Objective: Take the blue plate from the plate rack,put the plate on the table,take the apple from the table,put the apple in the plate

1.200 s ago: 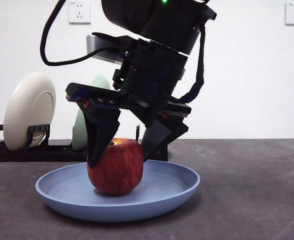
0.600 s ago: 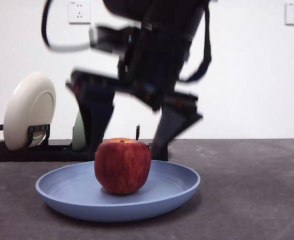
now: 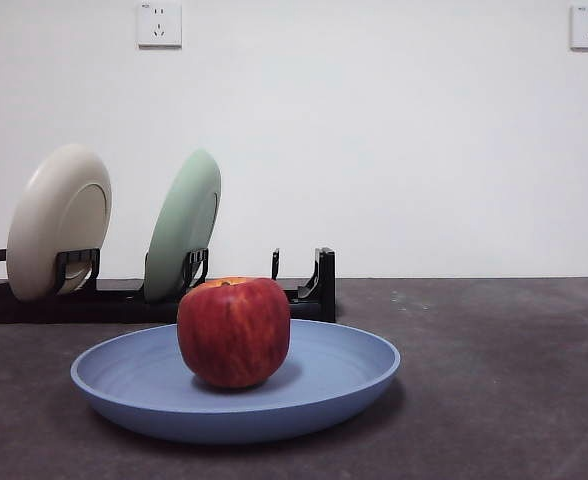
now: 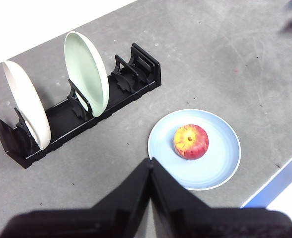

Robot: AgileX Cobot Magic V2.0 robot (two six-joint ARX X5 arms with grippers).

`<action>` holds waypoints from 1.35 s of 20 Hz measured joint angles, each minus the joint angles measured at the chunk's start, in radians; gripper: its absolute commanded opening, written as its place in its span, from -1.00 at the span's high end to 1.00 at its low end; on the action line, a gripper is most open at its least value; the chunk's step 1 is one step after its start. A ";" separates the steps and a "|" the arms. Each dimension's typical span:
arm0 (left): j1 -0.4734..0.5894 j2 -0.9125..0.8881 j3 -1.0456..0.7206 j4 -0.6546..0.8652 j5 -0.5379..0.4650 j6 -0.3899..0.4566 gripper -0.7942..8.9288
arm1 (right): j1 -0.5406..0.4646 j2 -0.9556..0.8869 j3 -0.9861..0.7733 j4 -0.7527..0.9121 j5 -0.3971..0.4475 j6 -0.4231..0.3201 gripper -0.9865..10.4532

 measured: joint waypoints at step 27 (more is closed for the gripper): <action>0.127 0.107 0.000 0.004 0.008 0.058 0.85 | 0.000 -0.272 0.003 -0.483 0.303 -0.003 0.83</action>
